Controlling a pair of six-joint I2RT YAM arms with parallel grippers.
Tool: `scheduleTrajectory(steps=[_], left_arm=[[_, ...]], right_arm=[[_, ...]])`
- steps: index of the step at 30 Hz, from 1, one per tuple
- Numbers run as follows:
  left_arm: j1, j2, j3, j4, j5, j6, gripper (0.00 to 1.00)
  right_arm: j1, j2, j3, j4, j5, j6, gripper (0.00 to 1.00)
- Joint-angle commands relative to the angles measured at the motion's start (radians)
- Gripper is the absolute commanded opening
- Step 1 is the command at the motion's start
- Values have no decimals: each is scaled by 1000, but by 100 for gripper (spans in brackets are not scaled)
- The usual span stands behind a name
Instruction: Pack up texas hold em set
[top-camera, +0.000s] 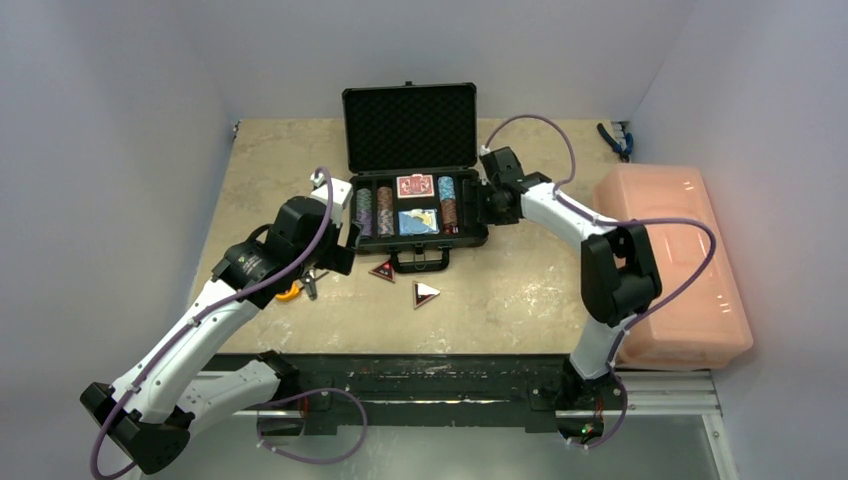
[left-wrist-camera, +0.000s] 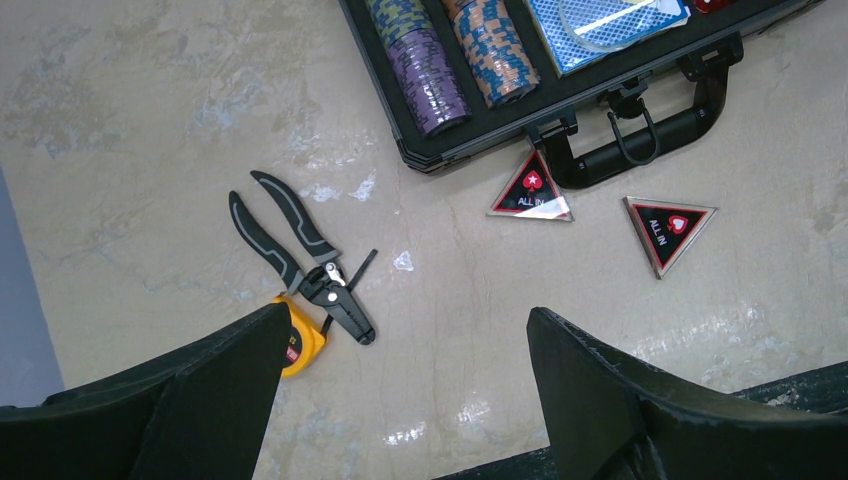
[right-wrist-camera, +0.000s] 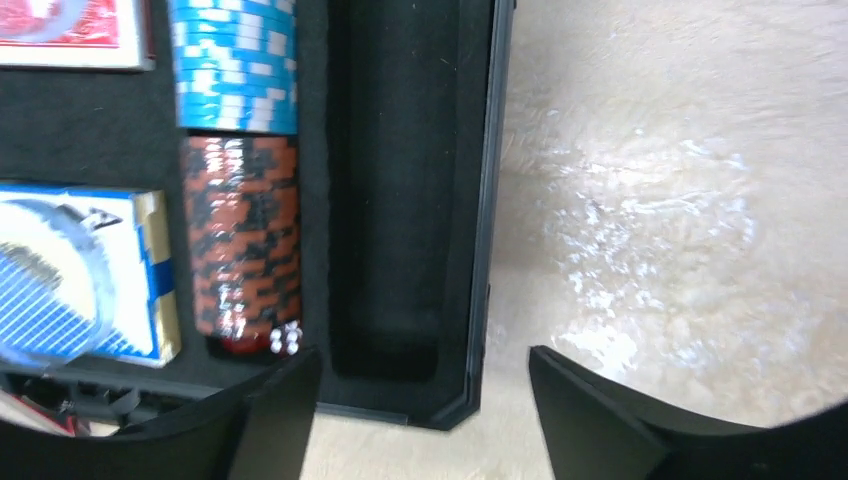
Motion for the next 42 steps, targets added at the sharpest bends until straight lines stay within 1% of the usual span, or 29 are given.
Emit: scheduleTrajectory(steps=[1, 3, 4, 11, 15, 20, 28, 35, 42], left_arm=[[6, -5, 2, 12, -15, 13, 88], [5, -9, 2, 13, -19, 14, 88], [5, -10, 2, 12, -20, 14, 88], [5, -16, 2, 10, -26, 16, 88], [5, -14, 1, 11, -25, 14, 88], [5, -20, 1, 11, -27, 14, 88], [5, -18, 2, 9, -27, 14, 88], [6, -23, 2, 8, -26, 13, 88], [5, -30, 2, 7, -23, 13, 88]], right_arm=[[31, -155, -23, -26, -1, 15, 87], [50, -190, -39, -34, 10, 28, 96], [60, -207, -48, -37, 17, 38, 98], [162, -319, -139, -12, 60, 191, 99], [223, -335, -170, 8, 41, 254, 99], [326, -306, -178, 23, 62, 303, 99], [433, -217, -156, 21, 84, 342, 99], [502, -137, -153, 26, 122, 397, 95], [528, -63, -132, -11, 179, 456, 94]])
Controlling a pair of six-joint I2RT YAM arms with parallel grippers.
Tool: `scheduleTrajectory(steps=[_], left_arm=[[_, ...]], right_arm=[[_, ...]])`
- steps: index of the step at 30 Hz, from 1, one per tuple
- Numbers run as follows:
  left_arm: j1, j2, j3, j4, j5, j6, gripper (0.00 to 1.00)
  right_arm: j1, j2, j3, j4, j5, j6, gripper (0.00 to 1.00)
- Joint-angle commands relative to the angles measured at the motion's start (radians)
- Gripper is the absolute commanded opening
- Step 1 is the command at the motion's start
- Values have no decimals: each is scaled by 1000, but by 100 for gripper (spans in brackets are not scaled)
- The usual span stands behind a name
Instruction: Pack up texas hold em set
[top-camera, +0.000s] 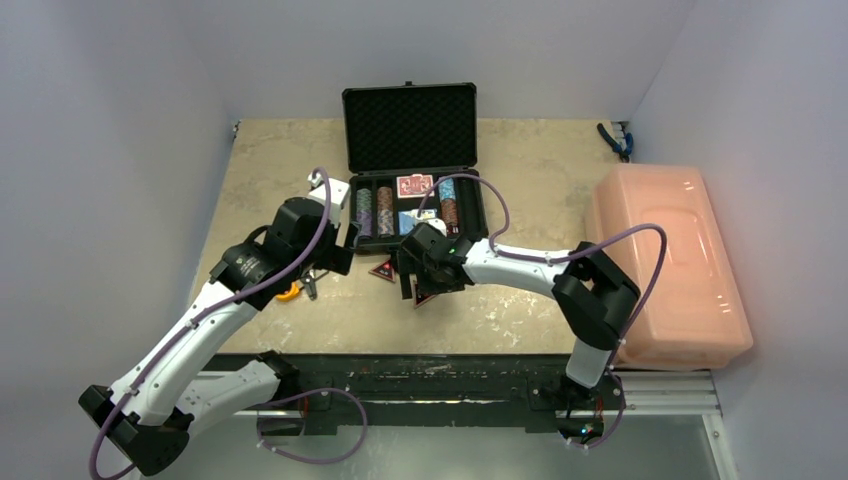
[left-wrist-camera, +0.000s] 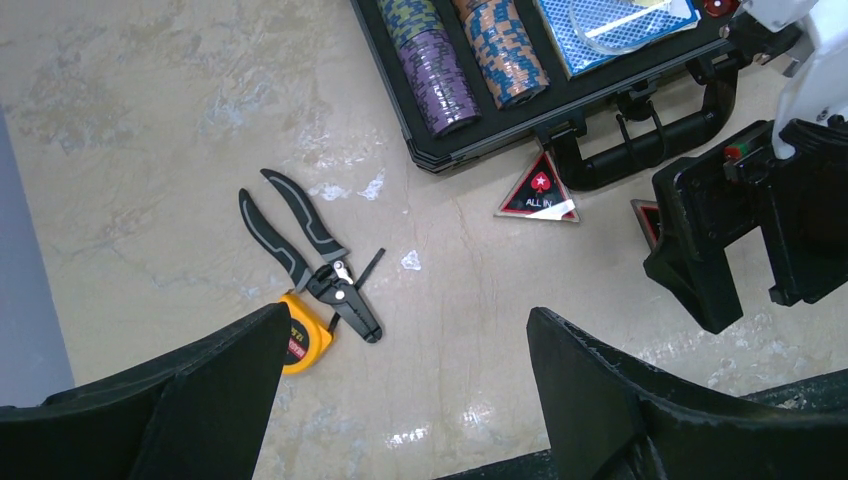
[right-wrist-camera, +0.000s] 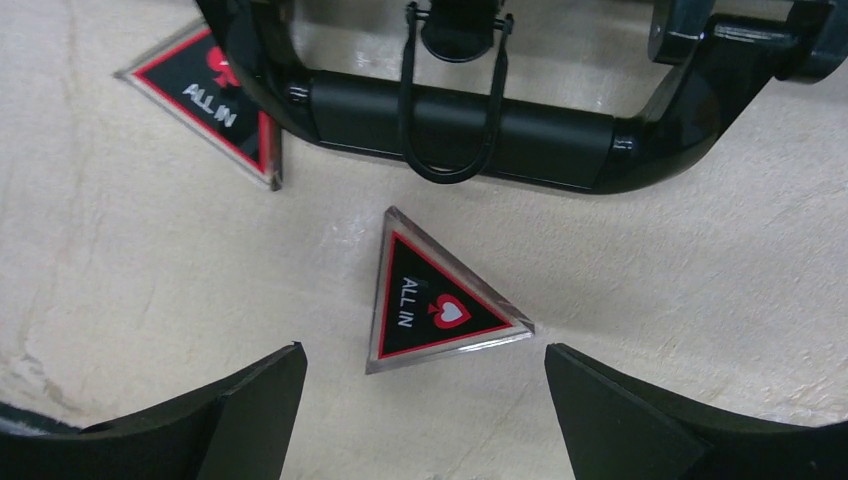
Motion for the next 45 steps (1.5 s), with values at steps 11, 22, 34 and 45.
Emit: scheduleTrajectory(steps=[11, 22, 34, 45], left_arm=[[5, -24, 2, 13, -5, 11, 88], [5, -25, 2, 12, -6, 11, 88], [6, -28, 1, 12, -9, 11, 88], [5, -27, 2, 10, -9, 11, 88]], right_arm=[[13, 82, 65, -31, 94, 74, 92], [18, 118, 64, -23, 98, 68, 80], [38, 152, 78, -30, 93, 50, 67], [65, 196, 121, -69, 119, 27, 57]])
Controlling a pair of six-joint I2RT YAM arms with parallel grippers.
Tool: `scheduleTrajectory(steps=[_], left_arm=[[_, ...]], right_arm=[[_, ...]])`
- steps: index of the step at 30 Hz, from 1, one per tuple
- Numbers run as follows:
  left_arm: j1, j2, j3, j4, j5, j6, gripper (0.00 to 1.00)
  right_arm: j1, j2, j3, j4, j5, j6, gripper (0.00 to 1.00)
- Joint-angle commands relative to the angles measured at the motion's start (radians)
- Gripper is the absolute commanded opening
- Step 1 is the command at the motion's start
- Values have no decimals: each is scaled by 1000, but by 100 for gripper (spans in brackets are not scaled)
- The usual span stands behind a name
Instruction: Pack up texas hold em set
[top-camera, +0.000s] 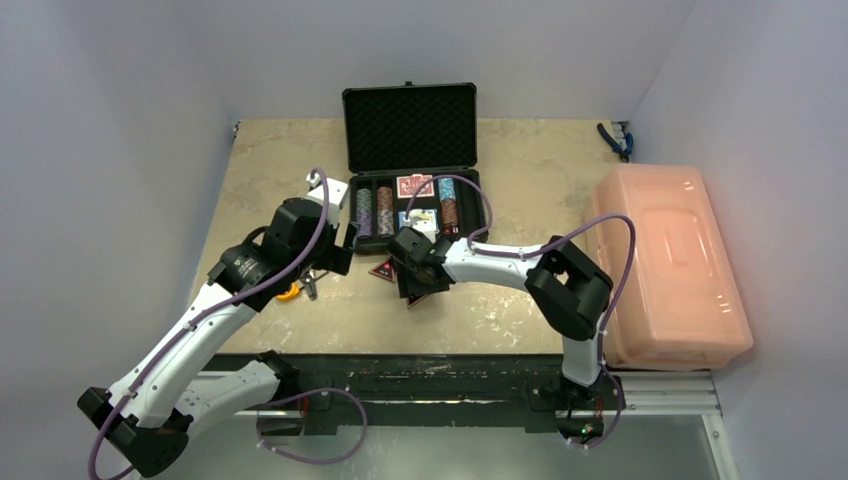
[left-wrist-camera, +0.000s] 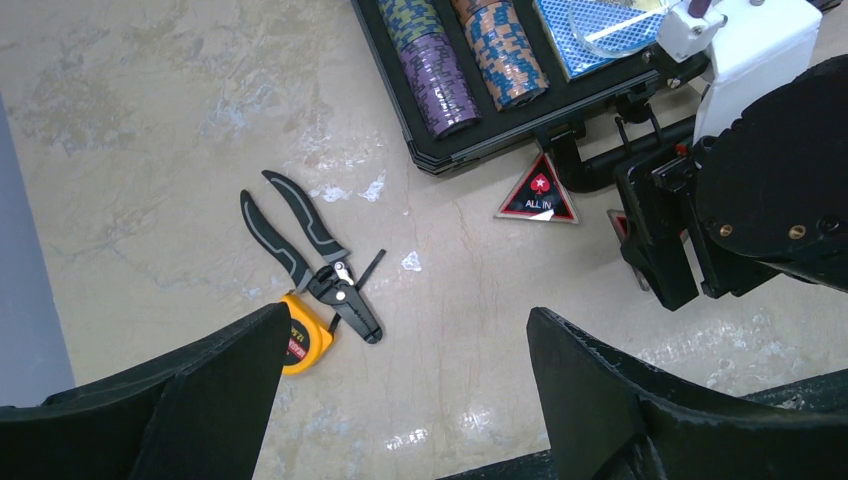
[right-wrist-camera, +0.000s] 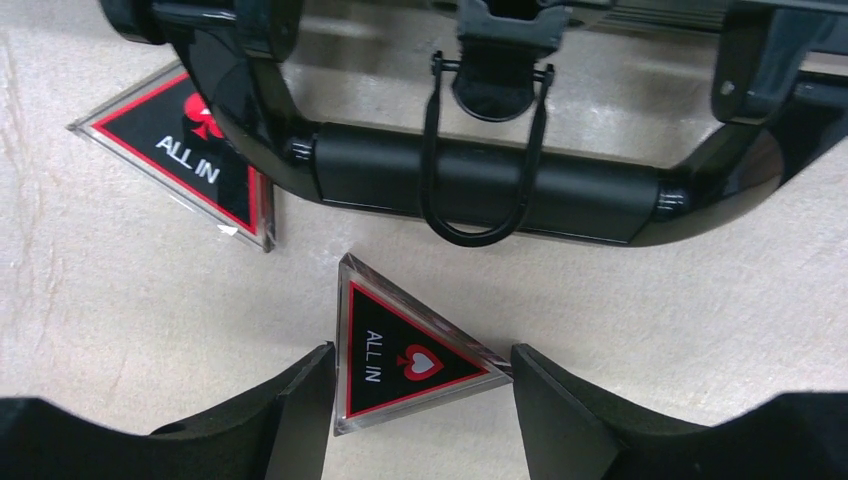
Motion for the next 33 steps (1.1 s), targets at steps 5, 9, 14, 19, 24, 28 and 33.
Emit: scheduleTrajectory(steps=[5, 9, 14, 19, 24, 28, 33], left_arm=[[6, -16, 2, 11, -11, 11, 88], [6, -16, 2, 11, -12, 11, 88], [5, -14, 1, 12, -18, 11, 88], [5, -13, 1, 11, -24, 10, 88], [6, -18, 5, 0, -62, 6, 88], [6, -41, 2, -2, -127, -1, 88], [6, -66, 1, -1, -178, -10, 88]], right_arm=[[39, 33, 41, -39, 20, -21, 54], [58, 12, 68, -40, 21, -43, 53], [81, -15, 88, -28, 10, -64, 53], [88, -48, 84, -14, 5, -69, 53], [89, -95, 75, 8, -4, -79, 53], [88, -131, 74, 18, -8, -81, 53], [88, -160, 105, 10, -12, -94, 54]])
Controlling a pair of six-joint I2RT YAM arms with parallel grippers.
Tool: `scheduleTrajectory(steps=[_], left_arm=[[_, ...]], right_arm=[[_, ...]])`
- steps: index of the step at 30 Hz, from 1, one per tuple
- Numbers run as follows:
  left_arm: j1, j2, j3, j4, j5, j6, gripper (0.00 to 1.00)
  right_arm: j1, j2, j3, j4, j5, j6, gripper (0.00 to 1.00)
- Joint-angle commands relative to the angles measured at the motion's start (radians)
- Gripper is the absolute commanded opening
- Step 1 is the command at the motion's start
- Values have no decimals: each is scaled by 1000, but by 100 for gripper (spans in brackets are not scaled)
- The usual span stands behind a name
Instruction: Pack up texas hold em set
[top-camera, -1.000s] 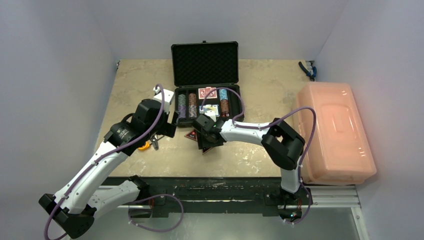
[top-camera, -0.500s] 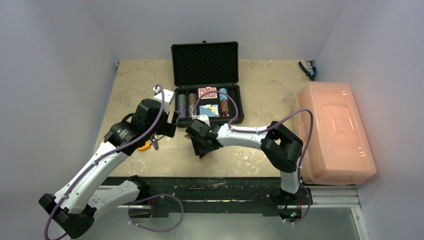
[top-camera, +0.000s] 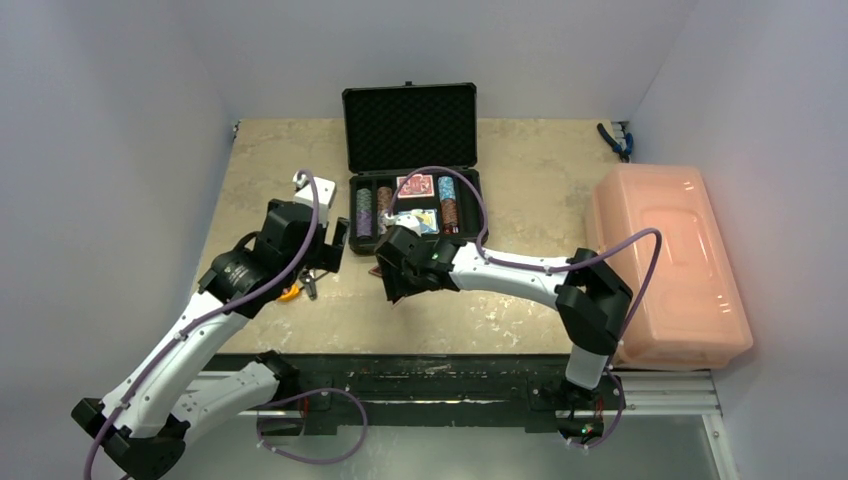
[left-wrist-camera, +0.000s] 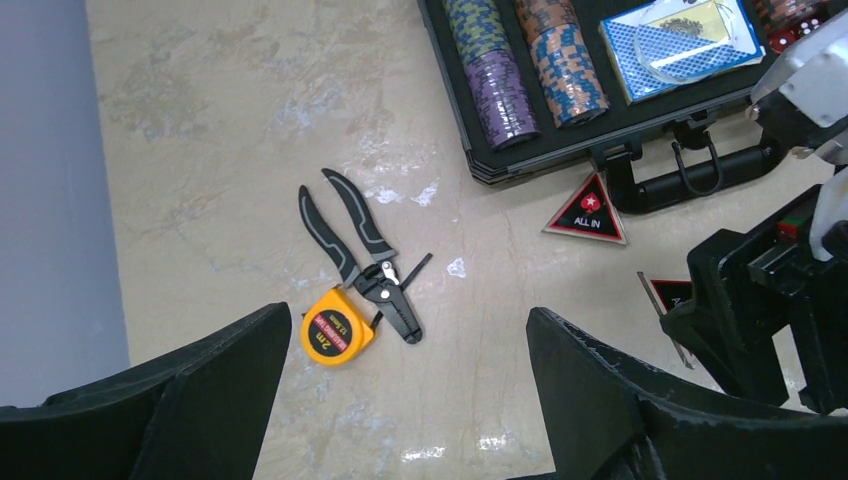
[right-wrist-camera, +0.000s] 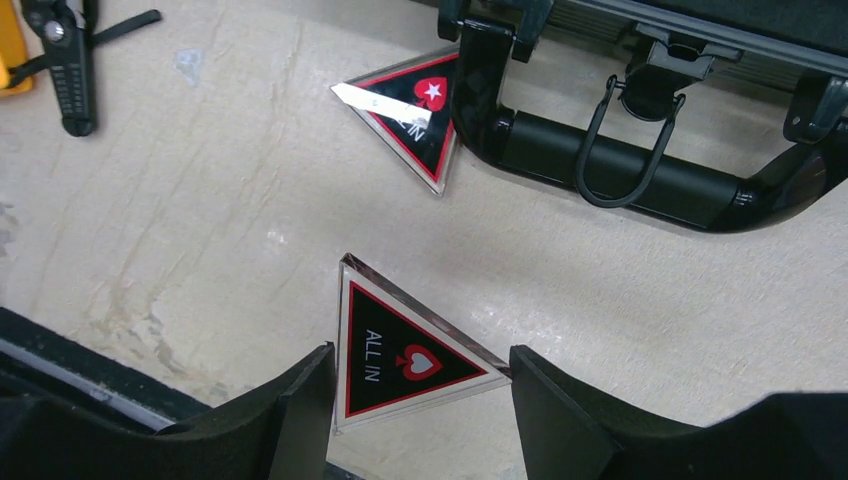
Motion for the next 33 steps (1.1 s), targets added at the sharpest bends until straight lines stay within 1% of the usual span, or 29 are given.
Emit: scheduleTrajectory(steps=[1, 6, 12, 15, 23, 28, 33], left_arm=[[5, -37, 1, 14, -84, -7, 87], [6, -64, -5, 18, -125, -12, 87], [5, -82, -13, 25, -145, -13, 87], [5, -73, -10, 22, -141, -11, 87], [6, -67, -13, 28, -104, -4, 87], [6, -64, -13, 30, -93, -2, 87], [5, -65, -14, 34, -80, 3, 87]], right_arm=[[1, -51, 63, 15, 4, -25, 54], [-13, -50, 116, -16, 37, -32, 55], [-82, -47, 186, -42, 50, -33, 55], [-153, -50, 206, -46, 8, -31, 54], [-370, -44, 204, 14, -131, -30, 54], [-474, -28, 209, 46, -186, -24, 53], [-547, -5, 215, 77, -237, -5, 53]])
